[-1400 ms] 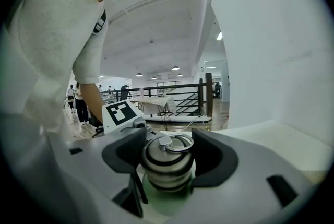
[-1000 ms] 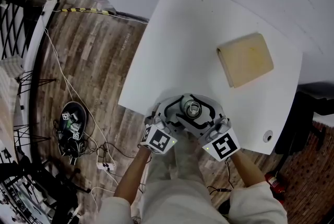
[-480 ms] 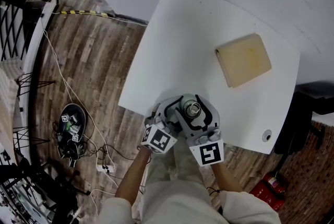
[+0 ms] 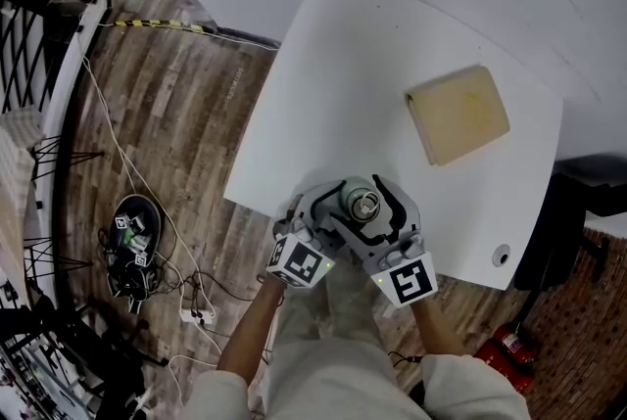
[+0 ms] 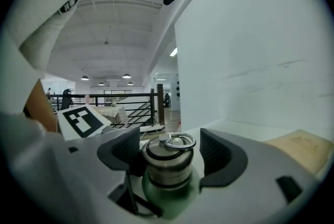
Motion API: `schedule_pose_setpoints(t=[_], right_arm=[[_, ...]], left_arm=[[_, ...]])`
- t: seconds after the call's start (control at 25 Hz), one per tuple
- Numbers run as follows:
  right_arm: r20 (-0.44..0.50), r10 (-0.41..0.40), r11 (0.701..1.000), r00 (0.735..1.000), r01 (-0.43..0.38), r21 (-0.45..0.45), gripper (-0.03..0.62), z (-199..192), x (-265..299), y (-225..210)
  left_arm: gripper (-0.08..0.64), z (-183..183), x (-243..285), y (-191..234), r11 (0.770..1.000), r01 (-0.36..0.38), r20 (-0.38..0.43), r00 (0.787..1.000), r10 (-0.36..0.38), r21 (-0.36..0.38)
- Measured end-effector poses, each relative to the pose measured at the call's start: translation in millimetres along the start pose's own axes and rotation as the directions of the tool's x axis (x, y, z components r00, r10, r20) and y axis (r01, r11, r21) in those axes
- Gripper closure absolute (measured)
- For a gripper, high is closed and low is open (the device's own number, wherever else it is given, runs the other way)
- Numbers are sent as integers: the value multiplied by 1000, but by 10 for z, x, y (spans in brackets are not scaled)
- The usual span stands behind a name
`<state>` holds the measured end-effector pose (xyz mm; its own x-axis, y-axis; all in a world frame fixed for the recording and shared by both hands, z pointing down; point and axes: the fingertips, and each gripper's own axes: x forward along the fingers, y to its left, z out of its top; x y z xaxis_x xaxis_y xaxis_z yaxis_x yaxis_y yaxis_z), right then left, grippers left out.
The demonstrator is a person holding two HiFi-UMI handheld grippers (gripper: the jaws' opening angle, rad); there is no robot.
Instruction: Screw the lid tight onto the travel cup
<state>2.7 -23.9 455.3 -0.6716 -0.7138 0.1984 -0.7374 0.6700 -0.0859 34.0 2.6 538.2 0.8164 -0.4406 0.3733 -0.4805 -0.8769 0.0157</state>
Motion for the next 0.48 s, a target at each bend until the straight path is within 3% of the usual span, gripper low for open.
schedule_pose_setpoints(t=[0.16,0.32,0.48], right_arm=[[-62,229,971,972,-232,-54,244,-37,-36,105],[-153,458,862,876,-480,-166,244,-15,-25,180],[-262,571,758,778,-622,-195,245,-90,-76,239]], left_arm=[[236,0,6,-2,1000,1,0,1000,-1,1],[236,-1,4,8,1000,0,0,1000,0,0],[236,-3,9,0,1000,1,-1,1000,-1,2]])
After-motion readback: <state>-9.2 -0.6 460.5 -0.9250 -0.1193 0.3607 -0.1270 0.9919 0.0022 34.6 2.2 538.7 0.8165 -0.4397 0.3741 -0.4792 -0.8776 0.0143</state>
